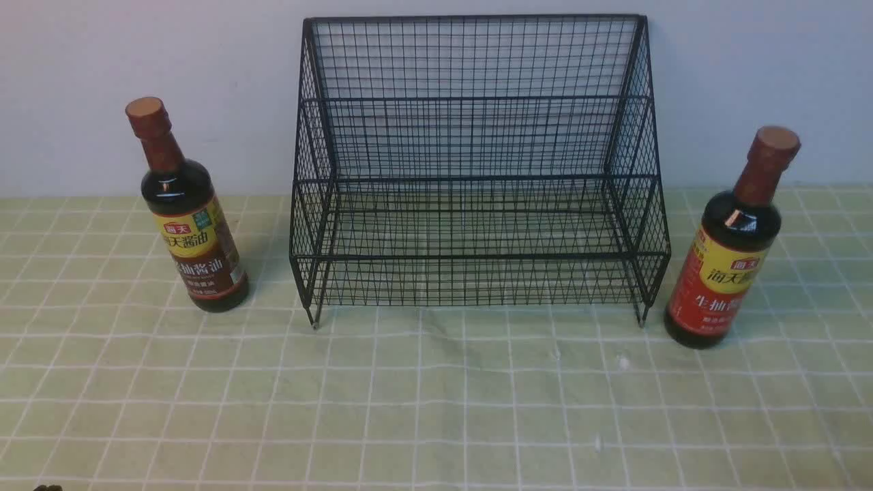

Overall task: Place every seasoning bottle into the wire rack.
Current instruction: Use the left arm to grab the condiment bottle closest to it

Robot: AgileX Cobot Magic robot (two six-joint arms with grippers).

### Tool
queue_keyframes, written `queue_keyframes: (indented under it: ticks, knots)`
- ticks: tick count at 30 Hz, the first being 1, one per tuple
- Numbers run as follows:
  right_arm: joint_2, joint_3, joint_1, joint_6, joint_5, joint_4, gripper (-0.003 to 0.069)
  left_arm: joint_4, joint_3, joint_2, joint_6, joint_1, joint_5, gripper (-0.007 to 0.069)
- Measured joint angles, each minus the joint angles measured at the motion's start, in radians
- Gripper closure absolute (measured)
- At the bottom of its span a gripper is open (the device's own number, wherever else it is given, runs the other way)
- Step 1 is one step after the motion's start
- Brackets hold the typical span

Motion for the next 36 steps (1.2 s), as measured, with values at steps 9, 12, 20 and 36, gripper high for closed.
queue_keyframes:
  ticks: [9, 12, 20, 36]
  knots:
    - [0.0, 0.0, 0.0, 0.0, 0.0, 0.0, 0.0673, 0.0, 0.0, 0.0, 0.0, 0.0, 0.0, 0.0631]
    - [0.0, 0.0, 0.0, 0.0, 0.0, 0.0, 0.0673, 0.0, 0.0, 0.0, 0.0, 0.0, 0.0, 0.0631]
    - [0.0, 0.0, 0.0, 0.0, 0.0, 0.0, 0.0673, 0.008, 0.0, 0.0, 0.001, 0.0, 0.0, 0.0631]
    - [0.0, 0.0, 0.0, 0.0, 0.0, 0.0, 0.0673, -0.15, -0.002, 0.06, -0.091, 0.0, -0.821, 0.0631]
